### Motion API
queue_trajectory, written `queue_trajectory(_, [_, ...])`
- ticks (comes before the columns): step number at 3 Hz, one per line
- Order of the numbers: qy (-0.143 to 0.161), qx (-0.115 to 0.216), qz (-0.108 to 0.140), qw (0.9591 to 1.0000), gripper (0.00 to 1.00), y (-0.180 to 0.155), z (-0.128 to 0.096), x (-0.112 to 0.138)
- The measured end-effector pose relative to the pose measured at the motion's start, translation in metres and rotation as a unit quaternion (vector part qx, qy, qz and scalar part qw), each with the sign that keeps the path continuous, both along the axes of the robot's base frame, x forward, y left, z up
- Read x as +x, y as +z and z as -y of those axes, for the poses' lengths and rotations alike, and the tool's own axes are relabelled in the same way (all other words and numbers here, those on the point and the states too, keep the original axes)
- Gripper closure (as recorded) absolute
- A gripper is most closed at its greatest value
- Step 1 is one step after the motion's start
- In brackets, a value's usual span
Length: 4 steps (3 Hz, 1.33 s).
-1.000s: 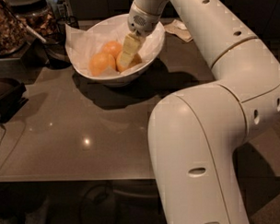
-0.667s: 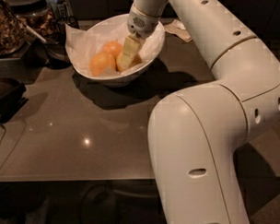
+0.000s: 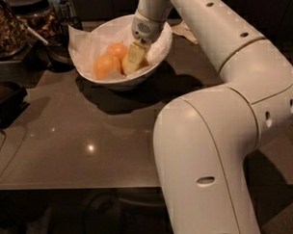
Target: Pick orange from white bowl
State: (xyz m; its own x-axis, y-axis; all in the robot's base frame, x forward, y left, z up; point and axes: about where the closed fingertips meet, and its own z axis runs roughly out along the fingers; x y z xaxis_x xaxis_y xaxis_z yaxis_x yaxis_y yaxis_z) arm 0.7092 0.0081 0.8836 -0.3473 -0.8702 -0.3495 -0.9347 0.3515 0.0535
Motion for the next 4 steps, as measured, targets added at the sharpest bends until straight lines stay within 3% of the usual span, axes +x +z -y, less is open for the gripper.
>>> queue_trajectory(2, [0.005,-0.006,-0.010,0.9999,0.35,-0.014,-0.004,0.000])
queue_trajectory(4, [0.006,-0.008,0.000,1.0000,0.77,-0.019,-0.002,0.001])
